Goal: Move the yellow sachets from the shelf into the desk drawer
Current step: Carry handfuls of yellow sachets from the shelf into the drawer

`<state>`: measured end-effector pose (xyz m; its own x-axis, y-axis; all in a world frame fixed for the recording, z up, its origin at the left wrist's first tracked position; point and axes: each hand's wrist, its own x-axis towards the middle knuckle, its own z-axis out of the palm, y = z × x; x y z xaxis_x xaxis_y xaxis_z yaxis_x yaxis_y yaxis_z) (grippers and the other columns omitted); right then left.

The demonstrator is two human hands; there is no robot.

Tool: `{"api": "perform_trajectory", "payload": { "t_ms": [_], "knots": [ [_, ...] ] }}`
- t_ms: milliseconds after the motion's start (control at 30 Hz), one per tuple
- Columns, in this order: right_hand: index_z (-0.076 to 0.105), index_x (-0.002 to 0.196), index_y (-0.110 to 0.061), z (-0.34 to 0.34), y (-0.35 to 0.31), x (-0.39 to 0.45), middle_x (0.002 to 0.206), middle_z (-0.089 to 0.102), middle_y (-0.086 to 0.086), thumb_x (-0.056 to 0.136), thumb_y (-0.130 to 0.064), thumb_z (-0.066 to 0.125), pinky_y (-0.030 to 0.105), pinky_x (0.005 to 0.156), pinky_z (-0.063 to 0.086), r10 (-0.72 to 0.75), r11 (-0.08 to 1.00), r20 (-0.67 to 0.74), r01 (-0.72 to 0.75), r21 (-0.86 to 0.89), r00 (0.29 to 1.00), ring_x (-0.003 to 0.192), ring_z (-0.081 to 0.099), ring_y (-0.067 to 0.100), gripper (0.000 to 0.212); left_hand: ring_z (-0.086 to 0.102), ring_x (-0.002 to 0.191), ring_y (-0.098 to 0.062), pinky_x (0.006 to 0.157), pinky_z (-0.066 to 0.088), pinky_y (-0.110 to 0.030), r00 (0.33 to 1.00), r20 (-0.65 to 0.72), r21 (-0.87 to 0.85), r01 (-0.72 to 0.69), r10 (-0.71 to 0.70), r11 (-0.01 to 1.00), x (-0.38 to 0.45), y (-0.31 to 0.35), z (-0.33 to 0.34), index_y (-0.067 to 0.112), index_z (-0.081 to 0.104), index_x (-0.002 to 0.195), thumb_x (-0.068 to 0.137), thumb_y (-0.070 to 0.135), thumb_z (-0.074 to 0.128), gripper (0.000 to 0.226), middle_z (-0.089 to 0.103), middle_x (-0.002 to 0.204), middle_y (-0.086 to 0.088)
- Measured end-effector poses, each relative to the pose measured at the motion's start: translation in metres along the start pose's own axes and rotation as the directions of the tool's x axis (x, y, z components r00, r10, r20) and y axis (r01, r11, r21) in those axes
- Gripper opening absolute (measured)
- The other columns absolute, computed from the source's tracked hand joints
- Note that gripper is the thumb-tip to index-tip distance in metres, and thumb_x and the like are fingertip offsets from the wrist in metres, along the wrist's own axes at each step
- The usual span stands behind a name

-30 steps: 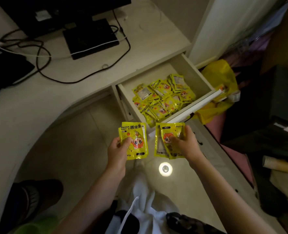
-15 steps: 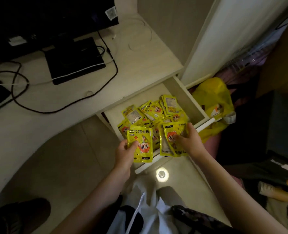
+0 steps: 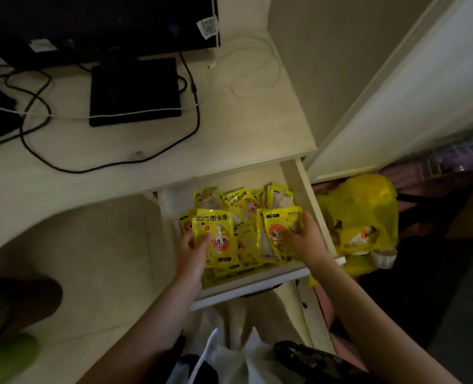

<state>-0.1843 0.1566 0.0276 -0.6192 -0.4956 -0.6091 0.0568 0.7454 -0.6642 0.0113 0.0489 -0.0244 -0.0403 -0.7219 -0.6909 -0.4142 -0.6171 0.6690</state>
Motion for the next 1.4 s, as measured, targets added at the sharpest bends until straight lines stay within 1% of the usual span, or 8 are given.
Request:
{"api": "perform_trajectory", "payload": {
  "t_ms": [167,333,567,667,833,1033,1167,1400],
  "knots": [
    [0.049,0.121,-0.014,-0.018,0.002,0.026,0.089,0.057,-0.014,0.087,-0.017,0.066,0.02,0.062,0.049,-0.056,0.994,0.106,0.066,-0.088,0.993,0.096,0.06,0.017,0.038,0.054,0.115,-0.028,0.088,0.043,-0.037,0.981,-0.147,-0.085,0.116,-0.127,0.99,-0.017,-0.012,0.036,0.015,0.049,0.134,0.086,0.037,0.067,0.056,0.054,0.134,-0.009],
    [0.05,0.119,-0.016,-0.018,0.003,0.057,0.099,0.058,-0.007,0.085,-0.027,0.069,0.016,0.056,0.042,-0.043,0.985,0.182,0.072,-0.159,0.982,0.094,0.06,0.016,0.04,0.054,0.115,-0.029,0.085,0.043,-0.038,0.96,-0.198,-0.118,0.177,-0.198,0.977,-0.011,-0.021,0.057,0.017,0.051,0.132,0.084,0.042,0.067,0.057,0.054,0.133,-0.008],
    [0.046,0.131,-0.017,0.011,-0.009,0.112,0.125,0.062,0.004,0.076,-0.041,0.075,0.046,0.091,0.054,0.025,0.985,0.177,0.006,-0.174,0.984,0.114,0.06,0.025,0.067,0.056,0.116,-0.031,0.082,0.052,-0.036,0.964,-0.223,-0.009,0.143,-0.142,0.99,0.04,-0.008,0.06,0.016,0.047,0.138,0.086,0.037,0.067,0.059,0.055,0.135,-0.009],
    [0.049,0.125,-0.014,0.026,-0.017,0.137,0.12,0.063,0.006,0.078,-0.037,0.075,0.046,0.09,0.054,0.024,0.986,0.16,0.004,-0.168,0.987,0.11,0.061,0.026,0.059,0.055,0.116,-0.031,0.093,0.048,-0.043,0.969,-0.221,0.02,0.115,-0.108,0.993,0.066,0.002,0.062,0.012,0.046,0.137,0.086,0.033,0.067,0.059,0.052,0.137,-0.012],
    [0.052,0.121,-0.013,0.048,-0.024,0.171,0.113,0.064,0.006,0.08,-0.033,0.074,0.04,0.085,0.053,0.008,0.987,0.152,0.017,-0.16,0.988,0.104,0.061,0.024,0.051,0.061,0.102,-0.031,0.074,0.045,-0.031,0.979,-0.201,0.066,0.052,-0.038,0.996,0.106,0.011,0.07,0.004,0.059,0.121,0.086,0.026,0.067,0.041,0.064,0.112,-0.012],
    [0.05,0.127,-0.01,0.066,-0.021,0.188,0.113,0.063,0.01,0.09,-0.015,0.06,0.031,0.072,0.047,-0.027,0.956,0.207,0.086,-0.281,0.978,0.103,0.061,0.029,0.038,0.06,0.102,-0.025,0.089,0.049,-0.038,0.981,-0.187,0.052,0.055,-0.044,0.997,0.128,0.011,0.08,0.01,0.058,0.121,0.087,0.028,0.067,0.04,0.062,0.108,-0.003],
    [0.053,0.122,-0.007,0.057,-0.016,0.191,0.107,0.065,0.016,0.09,-0.011,0.058,0.035,0.071,0.052,-0.007,0.944,0.158,0.059,-0.325,0.987,0.095,0.064,0.032,0.032,0.06,0.08,-0.02,0.07,0.05,-0.029,0.977,-0.211,0.099,0.046,-0.025,0.994,0.131,0.01,0.075,0.01,0.06,0.121,0.088,0.018,0.065,0.034,0.065,0.106,-0.009],
    [0.055,0.12,-0.007,0.034,-0.009,0.191,0.107,0.063,0.008,0.088,-0.006,0.058,0.032,0.075,0.051,0.009,0.946,0.109,0.027,-0.324,0.994,0.094,0.062,0.025,0.032,0.061,0.108,-0.025,0.083,0.045,-0.024,0.97,-0.243,0.235,0.036,0.023,0.971,0.122,0.002,0.055,0.012,0.064,0.118,0.087,0.003,0.058,0.033,0.066,0.117,-0.007]
  ]
}}
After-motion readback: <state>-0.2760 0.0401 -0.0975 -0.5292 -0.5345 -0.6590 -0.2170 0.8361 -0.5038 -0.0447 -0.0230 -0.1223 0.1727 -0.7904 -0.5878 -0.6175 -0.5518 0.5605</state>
